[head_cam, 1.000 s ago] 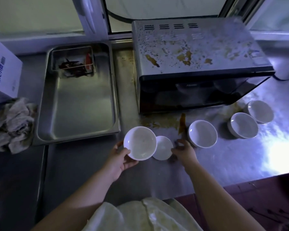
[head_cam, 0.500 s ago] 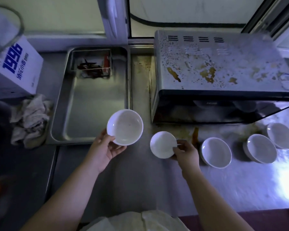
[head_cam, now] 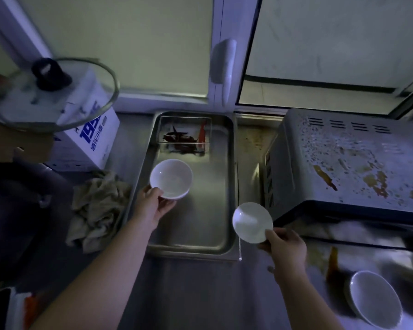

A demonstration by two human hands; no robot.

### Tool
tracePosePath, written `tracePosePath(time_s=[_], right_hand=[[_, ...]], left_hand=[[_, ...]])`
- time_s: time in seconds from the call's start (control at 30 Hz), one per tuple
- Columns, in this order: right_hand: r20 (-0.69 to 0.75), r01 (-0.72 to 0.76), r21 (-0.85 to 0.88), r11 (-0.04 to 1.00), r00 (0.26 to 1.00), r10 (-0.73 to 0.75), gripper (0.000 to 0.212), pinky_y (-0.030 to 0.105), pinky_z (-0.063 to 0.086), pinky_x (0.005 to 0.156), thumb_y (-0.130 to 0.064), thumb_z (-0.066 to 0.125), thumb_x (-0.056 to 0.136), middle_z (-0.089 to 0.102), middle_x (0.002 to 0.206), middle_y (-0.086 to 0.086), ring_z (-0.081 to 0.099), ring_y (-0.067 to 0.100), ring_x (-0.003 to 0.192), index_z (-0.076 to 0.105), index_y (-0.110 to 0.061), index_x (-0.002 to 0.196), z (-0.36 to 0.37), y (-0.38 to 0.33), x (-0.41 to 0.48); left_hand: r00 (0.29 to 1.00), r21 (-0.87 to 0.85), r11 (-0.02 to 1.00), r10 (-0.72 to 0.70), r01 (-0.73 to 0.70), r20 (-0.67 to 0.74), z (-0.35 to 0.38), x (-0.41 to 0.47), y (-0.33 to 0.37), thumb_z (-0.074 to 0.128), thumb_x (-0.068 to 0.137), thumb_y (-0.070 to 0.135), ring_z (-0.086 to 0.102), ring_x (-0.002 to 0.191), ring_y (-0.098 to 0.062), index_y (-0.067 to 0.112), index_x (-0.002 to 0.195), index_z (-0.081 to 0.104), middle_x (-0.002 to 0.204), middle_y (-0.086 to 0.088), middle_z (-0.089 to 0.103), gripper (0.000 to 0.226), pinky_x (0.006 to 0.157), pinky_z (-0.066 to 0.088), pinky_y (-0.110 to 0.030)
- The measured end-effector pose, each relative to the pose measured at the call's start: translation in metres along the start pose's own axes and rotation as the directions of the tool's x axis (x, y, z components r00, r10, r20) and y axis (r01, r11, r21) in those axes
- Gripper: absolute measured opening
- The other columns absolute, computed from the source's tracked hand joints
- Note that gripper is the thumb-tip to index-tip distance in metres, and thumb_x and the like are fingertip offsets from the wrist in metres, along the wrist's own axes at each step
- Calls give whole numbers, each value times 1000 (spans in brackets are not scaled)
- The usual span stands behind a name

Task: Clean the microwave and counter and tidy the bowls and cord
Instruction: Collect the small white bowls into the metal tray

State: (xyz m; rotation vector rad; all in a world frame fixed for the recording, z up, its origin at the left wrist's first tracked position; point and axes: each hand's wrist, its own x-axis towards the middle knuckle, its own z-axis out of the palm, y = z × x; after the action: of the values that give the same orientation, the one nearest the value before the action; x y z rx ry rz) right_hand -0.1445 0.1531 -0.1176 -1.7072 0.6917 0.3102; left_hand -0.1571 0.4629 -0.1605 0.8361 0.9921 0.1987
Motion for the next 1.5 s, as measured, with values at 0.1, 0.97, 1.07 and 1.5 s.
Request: tracePosePath(time_s=[0.1,0.97,1.07,1.5], right_hand=[[11,4,-18,1000,1000,-3,1,24,49,41,1,63,85,68,83,20,69,22,54,63,0,85,18,3,2],[99,-159,108,981,984,148,37,32,57,56,18,47,84,40,113,9,52,37,100,50,-13,104,240,-50,108],[115,-200,189,961,977,181,38,37,58,67,21,47,83,44,114,13,54,40,104,51,-9,106,248,-48,115],[316,290,-221,931,925,-213,26,33,51,76,-4,65,81,64,90,-1,61,20,82,60,-20,100,192,-32,81]], left_hand=[[999,-8,999,-38,38,-6,6,21,0,50,91,2,62,95,-34,7,130,50,119,-22,56,39,58,59,-37],[984,-55,992,-122,116,-132,31,108,13,48,97,2,63,91,-38,15,143,41,127,-19,54,48,65,56,-44],[988,-79,991,-119,111,-99,30,109,15,51,98,6,64,84,-31,15,142,43,128,-17,55,46,61,56,-42],[997,294,953,74,-70,-3,5,50,-1,60,90,5,53,65,-14,14,108,58,79,-5,60,20,59,45,-28]])
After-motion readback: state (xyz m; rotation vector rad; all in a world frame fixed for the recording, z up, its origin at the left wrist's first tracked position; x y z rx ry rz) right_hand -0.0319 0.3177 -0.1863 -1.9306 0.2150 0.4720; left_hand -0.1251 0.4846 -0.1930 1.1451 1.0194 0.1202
